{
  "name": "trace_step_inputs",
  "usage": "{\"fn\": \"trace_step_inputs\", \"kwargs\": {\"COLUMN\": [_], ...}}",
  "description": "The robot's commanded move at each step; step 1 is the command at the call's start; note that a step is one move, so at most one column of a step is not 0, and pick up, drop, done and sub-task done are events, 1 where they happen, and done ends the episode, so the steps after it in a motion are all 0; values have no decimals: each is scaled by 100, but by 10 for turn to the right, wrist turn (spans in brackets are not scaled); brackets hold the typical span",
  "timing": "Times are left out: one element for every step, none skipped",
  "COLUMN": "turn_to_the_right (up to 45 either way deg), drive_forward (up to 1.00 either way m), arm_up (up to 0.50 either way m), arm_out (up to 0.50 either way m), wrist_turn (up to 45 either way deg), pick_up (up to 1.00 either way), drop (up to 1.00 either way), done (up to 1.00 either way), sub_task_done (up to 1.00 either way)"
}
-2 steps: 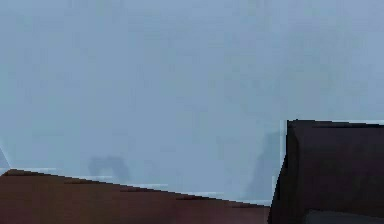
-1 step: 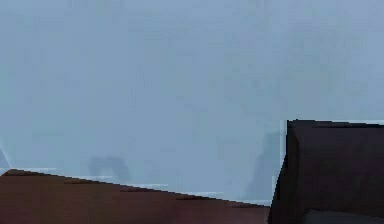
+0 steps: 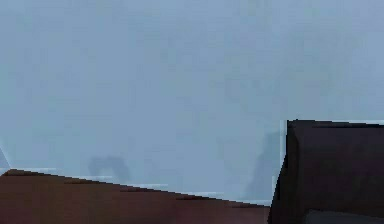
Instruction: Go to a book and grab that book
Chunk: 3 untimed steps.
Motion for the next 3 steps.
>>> {"fn": "trace_step_inputs", "kwargs": {"turn_to_the_right": [0,0,0], "drive_forward": [0,0,0], "arm_up": [0,0,0], "arm_out": [0,0,0], "wrist_turn": [450,450,60], "pick_up": [0,0,0], "drop": [0,0,0], "done": [0,0,0], "sub_task_done": [0,0,0]}}
